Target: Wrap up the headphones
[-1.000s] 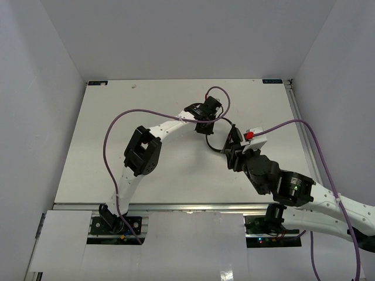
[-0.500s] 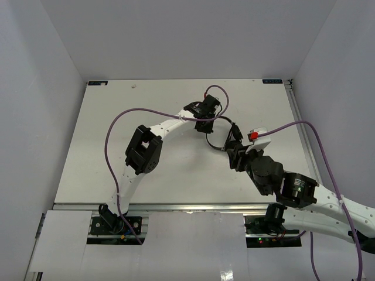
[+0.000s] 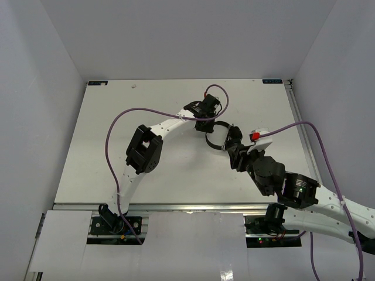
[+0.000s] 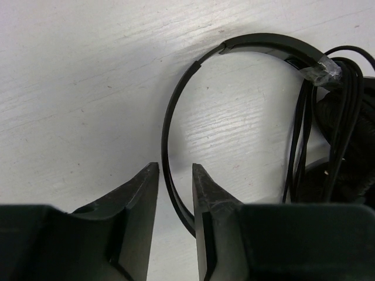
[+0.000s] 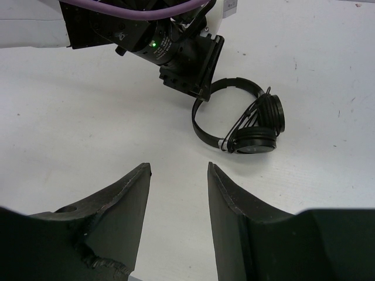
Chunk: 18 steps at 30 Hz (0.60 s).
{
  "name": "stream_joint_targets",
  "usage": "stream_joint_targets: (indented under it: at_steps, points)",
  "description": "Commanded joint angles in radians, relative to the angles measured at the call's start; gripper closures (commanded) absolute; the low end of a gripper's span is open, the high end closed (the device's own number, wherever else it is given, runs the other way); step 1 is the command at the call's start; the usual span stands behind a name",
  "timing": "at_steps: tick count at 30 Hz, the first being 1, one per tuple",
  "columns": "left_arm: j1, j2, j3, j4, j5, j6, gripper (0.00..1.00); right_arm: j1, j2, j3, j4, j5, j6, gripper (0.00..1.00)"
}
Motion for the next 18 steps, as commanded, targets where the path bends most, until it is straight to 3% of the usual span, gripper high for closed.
stream_joint_targets:
  at_steps: [1,9,15,18]
  points:
    - [0.007,-0.031,0.023,0.017,-0.001,-0.002,0.51,-0.001,-0.006,0.002,0.021,0.038,0.002,0.5]
    - [0.008,-0.142,-0.062,0.02,-0.06,-0.019,0.26,-0.005,0.012,0.004,0.021,0.038,0.005,0.5]
    - [0.011,-0.373,-0.187,0.052,-0.139,-0.031,0.02,-0.008,0.108,0.054,0.021,-0.05,-0.016,0.5]
    - [0.01,-0.539,-0.31,0.094,-0.136,-0.037,0.02,-0.018,0.14,0.079,0.019,-0.099,-0.036,0.49]
